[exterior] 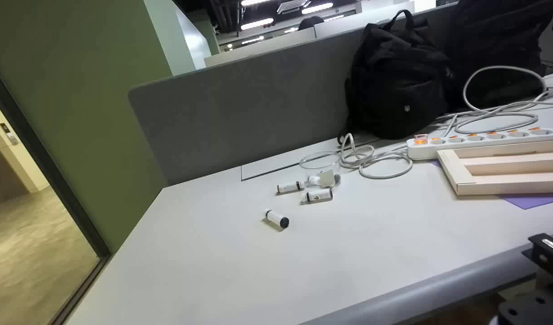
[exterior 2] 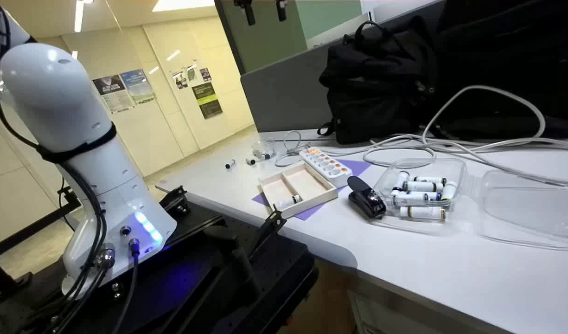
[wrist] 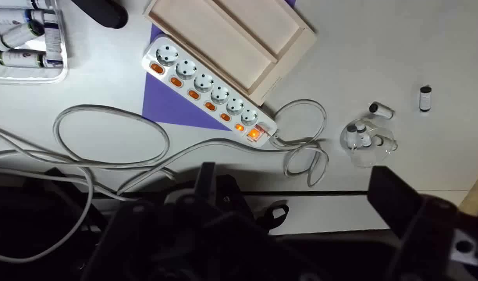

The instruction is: Switch off the second socket from the left

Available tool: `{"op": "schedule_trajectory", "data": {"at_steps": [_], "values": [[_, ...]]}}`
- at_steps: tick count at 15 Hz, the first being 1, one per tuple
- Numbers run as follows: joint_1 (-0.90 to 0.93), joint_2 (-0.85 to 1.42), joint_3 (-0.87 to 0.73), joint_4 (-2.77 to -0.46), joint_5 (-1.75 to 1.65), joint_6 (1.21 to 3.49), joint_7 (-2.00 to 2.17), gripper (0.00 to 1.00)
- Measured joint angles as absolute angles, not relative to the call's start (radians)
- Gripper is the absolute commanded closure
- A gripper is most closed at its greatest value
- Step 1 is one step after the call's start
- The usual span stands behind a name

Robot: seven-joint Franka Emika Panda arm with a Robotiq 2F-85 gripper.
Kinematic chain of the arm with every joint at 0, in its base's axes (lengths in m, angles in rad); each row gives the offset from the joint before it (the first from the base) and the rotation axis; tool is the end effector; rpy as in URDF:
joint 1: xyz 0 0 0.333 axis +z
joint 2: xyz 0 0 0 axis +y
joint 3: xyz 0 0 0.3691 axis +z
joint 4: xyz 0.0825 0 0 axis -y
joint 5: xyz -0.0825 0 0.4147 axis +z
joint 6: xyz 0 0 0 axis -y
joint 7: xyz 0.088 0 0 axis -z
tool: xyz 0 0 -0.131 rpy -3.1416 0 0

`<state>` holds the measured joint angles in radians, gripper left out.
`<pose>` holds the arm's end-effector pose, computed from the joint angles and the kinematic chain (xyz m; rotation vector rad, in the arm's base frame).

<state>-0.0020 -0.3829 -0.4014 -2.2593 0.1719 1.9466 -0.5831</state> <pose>0.4247 -0.1819 0.5243 -2.8680 -0.2050 -0.2546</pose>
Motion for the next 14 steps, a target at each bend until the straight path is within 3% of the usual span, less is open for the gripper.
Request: {"op": "schedule_trajectory", "data": {"at_steps": [10,14], "values": [[-0.016,-0.380,-0.389,-2.260,0.180,1.957,-0.585,0.00],[-0.025,-0.287,-0.373,-2.235,0.348,2.114,-0.568,0.00]]}}
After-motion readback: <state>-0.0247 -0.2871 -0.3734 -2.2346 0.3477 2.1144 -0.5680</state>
